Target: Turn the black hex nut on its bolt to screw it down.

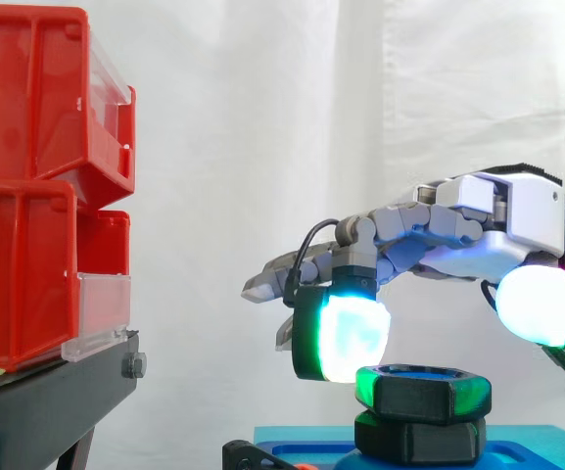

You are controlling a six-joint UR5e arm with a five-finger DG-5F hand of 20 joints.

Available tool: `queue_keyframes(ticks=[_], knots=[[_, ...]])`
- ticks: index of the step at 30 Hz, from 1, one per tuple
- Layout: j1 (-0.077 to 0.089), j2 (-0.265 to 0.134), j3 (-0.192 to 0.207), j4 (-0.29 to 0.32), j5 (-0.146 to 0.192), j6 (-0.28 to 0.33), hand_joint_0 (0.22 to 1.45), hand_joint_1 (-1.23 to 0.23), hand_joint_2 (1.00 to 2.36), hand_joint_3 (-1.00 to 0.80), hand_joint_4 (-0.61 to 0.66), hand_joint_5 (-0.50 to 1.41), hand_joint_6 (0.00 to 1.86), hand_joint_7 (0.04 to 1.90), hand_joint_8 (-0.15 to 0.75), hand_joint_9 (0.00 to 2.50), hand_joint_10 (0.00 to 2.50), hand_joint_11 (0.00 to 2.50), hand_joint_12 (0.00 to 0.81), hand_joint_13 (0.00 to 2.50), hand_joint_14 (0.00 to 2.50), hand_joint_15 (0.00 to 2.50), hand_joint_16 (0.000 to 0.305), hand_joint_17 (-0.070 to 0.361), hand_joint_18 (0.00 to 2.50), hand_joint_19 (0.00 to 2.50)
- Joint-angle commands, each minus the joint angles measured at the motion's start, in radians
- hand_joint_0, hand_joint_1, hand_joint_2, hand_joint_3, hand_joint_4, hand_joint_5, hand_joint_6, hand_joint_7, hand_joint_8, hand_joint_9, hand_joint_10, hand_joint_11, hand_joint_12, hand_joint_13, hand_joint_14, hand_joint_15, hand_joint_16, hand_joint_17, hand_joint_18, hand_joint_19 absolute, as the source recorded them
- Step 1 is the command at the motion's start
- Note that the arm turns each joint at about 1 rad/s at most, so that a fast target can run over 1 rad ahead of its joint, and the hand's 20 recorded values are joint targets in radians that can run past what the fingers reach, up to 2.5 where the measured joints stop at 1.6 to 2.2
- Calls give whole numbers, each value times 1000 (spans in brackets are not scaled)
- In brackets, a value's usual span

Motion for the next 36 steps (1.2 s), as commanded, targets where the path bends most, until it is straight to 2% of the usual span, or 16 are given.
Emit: queue_keyframes(ticks=[1, 3, 4, 5, 8, 10, 11, 12, 16, 22, 32, 36], knots=[[1, 0, 27, -9, -10, 14, 381, -333, 1000, -500, 247, -125, 503, 1139, 289, 689, 4, 116, 352, 421, 0, 0, 60, 134, 301, 213], [5, 0, 42, -17, -11, 22, 381, -337, 1000, -500, 251, -126, 503, 1131, 287, 683, 5, 121, 351, 421, 0, 0, 60, 134, 302, 213], [8, 0, 70, -40, -10, 40, 381, -337, 1000, -500, 251, -127, 503, 1129, 285, 684, 4, 119, 351, 422, 0, 0, 60, 134, 302, 213], [10, 0, 80, -51, -10, 45, 381, -339, 1000, -500, 261, -128, 503, 1119, 285, 684, 3, 112, 351, 422, 0, 0, 60, 134, 302, 213], [19, 0, 103, -64, -7, 46, 381, -352, 1000, -500, 257, -130, 503, 1102, 283, 684, 3, 112, 351, 423, 0, 0, 59, 134, 303, 213], [22, 0, 105, -61, -4, 45, 381, -368, 1000, -500, 261, -131, 503, 1093, 285, 679, 4, 113, 350, 423, 0, 0, 59, 134, 304, 216], [25, 0, 105, -57, -1, 45, 381, -376, 1000, -500, 258, -136, 503, 1080, 285, 679, 4, 108, 350, 422, 0, 0, 59, 134, 305, 212], [39, -2, 102, -43, 21, 45, 383, -403, 1000, -500, 250, -137, 503, 1072, 282, 676, 4, 117, 348, 422, 0, 0, 59, 133, 302, 206], [53, -12, 93, -26, 41, 48, 399, -426, 1000, -500, 239, -145, 503, 1049, 267, 644, 4, 116, 339, 391, 0, 0, 58, 130, 281, 212], [62, -25, 85, -3, 44, 48, 395, -422, 1000, -500, 240, -149, 503, 1030, 268, 630, 4, 103, 340, 387, 0, 0, 58, 131, 277, 223], [74, -25, 31, 15, 59, 43, 395, -425, 1000, -500, 254, -150, 503, 1019, 268, 631, 4, 103, 341, 387, 0, 0, 58, 130, 276, 216], [77, -23, 28, 12, 59, 40, 435, -498, 1000, -500, 209, -152, 503, 1026, 247, 620, 4, 107, 320, 373, 0, 0, 54, 121, 250, 226]])
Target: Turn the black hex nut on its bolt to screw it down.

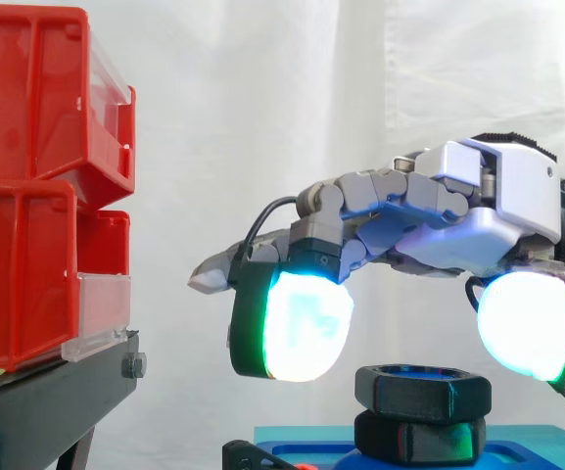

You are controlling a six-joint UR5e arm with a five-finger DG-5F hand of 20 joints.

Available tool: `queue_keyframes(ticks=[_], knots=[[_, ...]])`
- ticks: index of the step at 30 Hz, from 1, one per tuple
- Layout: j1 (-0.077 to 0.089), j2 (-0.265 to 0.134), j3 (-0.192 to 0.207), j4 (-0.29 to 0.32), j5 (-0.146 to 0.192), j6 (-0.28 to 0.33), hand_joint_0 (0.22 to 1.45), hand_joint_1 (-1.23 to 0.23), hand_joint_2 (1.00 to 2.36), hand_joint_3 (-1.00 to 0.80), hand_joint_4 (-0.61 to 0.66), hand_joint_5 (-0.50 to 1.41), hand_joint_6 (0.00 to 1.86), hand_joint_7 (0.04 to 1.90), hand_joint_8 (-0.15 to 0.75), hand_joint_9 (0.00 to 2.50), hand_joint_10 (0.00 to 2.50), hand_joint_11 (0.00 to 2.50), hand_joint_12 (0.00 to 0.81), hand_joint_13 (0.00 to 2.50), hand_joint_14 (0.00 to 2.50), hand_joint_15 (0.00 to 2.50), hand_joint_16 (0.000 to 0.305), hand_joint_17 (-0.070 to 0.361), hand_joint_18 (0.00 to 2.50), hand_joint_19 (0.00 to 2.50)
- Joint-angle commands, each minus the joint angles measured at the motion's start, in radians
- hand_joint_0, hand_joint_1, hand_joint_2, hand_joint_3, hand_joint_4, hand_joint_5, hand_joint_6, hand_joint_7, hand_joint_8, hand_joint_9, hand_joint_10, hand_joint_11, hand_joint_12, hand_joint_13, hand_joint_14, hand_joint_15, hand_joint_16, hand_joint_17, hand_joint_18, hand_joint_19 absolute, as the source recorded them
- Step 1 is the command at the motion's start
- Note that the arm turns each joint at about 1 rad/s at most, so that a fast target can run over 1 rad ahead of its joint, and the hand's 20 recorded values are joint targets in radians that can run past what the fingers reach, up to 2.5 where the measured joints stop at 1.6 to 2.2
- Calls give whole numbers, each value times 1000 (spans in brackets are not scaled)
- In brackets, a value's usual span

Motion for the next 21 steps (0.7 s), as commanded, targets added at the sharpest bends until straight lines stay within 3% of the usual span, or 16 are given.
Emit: queue_keyframes(ticks=[1, 21], knots=[[2, 0, -4, -4, 1, -2, 442, -510, 1000, -500, 204, -153, 503, 1020, 244, 616, 6, 114, 317, 369, 0, 0, 53, 119, 245, 228], [-7, 0, -19, -4, -6, -19, 453, -537, 1000, -500, 167, -145, 503, 1120, 237, 591, 4, 117, 310, 357, 0, 0, 52, 116, 226, 224]])
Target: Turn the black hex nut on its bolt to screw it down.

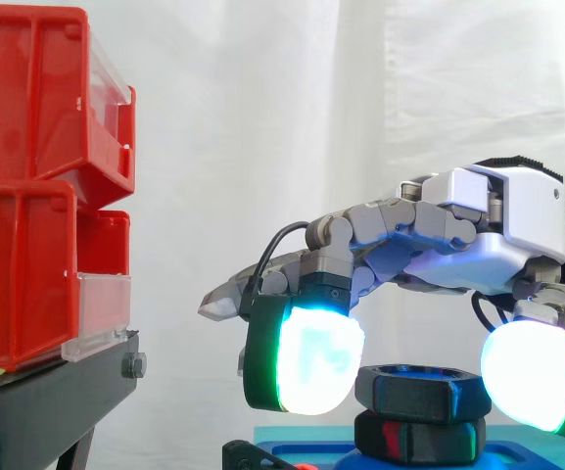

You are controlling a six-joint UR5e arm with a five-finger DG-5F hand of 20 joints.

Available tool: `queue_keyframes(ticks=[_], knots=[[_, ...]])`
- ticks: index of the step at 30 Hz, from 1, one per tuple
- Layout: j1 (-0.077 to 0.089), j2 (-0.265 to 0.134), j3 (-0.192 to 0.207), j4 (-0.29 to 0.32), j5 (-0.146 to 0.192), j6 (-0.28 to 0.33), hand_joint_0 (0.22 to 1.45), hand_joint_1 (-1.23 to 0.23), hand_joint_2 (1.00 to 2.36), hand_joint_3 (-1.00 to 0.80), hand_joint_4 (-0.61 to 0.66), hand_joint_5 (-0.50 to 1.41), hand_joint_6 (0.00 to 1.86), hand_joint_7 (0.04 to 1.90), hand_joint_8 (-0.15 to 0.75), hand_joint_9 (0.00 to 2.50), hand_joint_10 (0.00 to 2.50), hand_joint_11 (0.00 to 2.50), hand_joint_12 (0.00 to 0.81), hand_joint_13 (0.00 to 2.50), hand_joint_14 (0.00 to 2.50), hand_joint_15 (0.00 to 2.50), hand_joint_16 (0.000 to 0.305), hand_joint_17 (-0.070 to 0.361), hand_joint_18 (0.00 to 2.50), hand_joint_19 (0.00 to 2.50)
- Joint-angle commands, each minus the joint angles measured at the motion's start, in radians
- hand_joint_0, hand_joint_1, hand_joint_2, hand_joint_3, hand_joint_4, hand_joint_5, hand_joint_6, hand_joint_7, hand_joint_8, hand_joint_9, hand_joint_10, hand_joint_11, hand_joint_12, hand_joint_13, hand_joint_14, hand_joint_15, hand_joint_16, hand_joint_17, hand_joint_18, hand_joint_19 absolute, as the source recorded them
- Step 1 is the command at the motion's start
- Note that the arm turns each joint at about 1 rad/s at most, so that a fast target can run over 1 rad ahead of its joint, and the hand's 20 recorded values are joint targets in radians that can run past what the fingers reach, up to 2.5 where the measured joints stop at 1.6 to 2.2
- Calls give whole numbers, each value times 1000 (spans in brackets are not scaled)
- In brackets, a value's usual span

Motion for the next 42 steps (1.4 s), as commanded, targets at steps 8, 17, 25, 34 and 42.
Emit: queue_keyframes(ticks=[8, 17, 25, 34, 42], knots=[[-5, 1, -1, -3, -4, -4, 500, -587, 1005, -442, 160, -136, 503, 1139, 223, 603, 4, 122, 290, 349, 0, 0, 48, 108, 208, 242], [-14, 1, -2, -10, -16, -21, 458, -599, 1000, -500, 180, -136, 503, 1130, 236, 603, 4, 118, 305, 363, 0, 0, 51, 114, 230, 225], [-6, -1, -2, -9, -15, -30, 402, -585, 1000, -500, 235, -141, 503, 1084, 258, 612, 4, 119, 331, 380, 0, 0, 56, 127, 268, 209], [-6, -1, -2, -3, -13, -30, 448, -621, 1000, -500, 184, -152, 503, 1088, 230, 581, 4, 112, 310, 371, 0, 0, 52, 117, 249, 204], [-11, -1, -4, -15, -18, -37, 485, -656, 1007, -428, 118, -170, 503, 1149, 205, 505, 4, 98, 295, 333, 0, 0, 49, 111, 224, 203]])
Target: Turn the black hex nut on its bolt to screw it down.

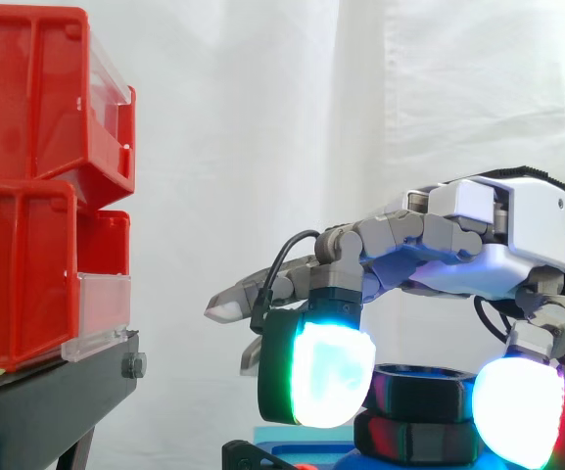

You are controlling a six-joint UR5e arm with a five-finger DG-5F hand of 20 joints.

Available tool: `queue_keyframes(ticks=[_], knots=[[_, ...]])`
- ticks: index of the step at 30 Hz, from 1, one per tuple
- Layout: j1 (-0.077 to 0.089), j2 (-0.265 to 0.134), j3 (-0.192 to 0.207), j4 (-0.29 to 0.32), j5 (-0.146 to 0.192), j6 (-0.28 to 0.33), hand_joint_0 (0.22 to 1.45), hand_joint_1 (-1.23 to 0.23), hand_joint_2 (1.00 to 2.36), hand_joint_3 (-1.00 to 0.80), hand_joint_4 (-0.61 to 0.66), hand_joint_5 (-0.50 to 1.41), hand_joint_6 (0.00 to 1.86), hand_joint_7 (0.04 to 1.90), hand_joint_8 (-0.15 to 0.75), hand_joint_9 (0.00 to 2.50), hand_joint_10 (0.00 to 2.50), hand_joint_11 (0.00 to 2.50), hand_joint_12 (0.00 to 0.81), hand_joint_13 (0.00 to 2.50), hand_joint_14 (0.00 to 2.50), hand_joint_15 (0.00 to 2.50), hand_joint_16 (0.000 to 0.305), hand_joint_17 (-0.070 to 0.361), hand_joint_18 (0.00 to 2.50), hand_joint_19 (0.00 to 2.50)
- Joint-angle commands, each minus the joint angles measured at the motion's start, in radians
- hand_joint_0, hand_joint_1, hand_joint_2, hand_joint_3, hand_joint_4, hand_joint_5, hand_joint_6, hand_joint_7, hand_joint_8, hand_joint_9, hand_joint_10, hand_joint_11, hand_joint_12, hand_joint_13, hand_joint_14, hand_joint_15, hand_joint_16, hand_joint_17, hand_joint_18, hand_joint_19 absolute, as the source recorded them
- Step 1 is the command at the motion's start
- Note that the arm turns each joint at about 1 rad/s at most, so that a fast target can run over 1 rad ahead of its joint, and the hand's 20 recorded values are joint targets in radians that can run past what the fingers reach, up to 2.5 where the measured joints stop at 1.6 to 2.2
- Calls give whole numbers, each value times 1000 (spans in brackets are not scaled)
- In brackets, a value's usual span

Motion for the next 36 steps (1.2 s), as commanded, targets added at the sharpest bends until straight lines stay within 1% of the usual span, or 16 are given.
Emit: queue_keyframes(ticks=[1, 5, 9, 16, 20, 23, 28, 36], knots=[[-3, 0, -1, -6, -2, -5, 485, -661, 1006, -438, 113, -173, 503, 1162, 206, 498, 5, 102, 294, 327, 0, 0, 49, 111, 222, 196], [-3, 0, -9, 1, -2, -11, 479, -696, 1000, -496, 120, -176, 503, 1171, 205, 482, 4, 91, 297, 329, 0, 0, 50, 112, 227, 183], [-5, 0, -9, -6, -2, -11, 489, -734, 1000, -500, 111, -178, 502, 1192, 200, 482, 4, 98, 294, 340, 0, 0, 49, 110, 241, 180], [-5, 0, -10, -4, -3, -11, 524, -715, 1009, -411, 99, -170, 501, 1273, 196, 493, 5, 115, 285, 346, 0, 0, 47, 105, 247, 191], [-5, 0, -10, -4, -3, -11, 531, -714, 1011, -400, 92, -168, 501, 1296, 197, 501, 5, 125, 284, 351, 0, 0, 46, 104, 249, 197], [-8, 0, -10, -4, -5, -11, 534, -713, 1009, -413, 97, -163, 501, 1313, 198, 511, 5, 126, 282, 356, 0, 0, 46, 103, 251, 199], [-8, 1, -10, -2, -5, -9, 499, -707, 1000, -498, 118, -159, 501, 1293, 211, 532, 5, 136, 291, 365, 0, 0, 48, 108, 263, 201], [-8, 1, -10, 4, -5, -8, 462, -686, 1000, -500, 141, -158, 501, 1264, 225, 543, 5, 146, 306, 375, 0, 0, 50, 113, 279, 204]])
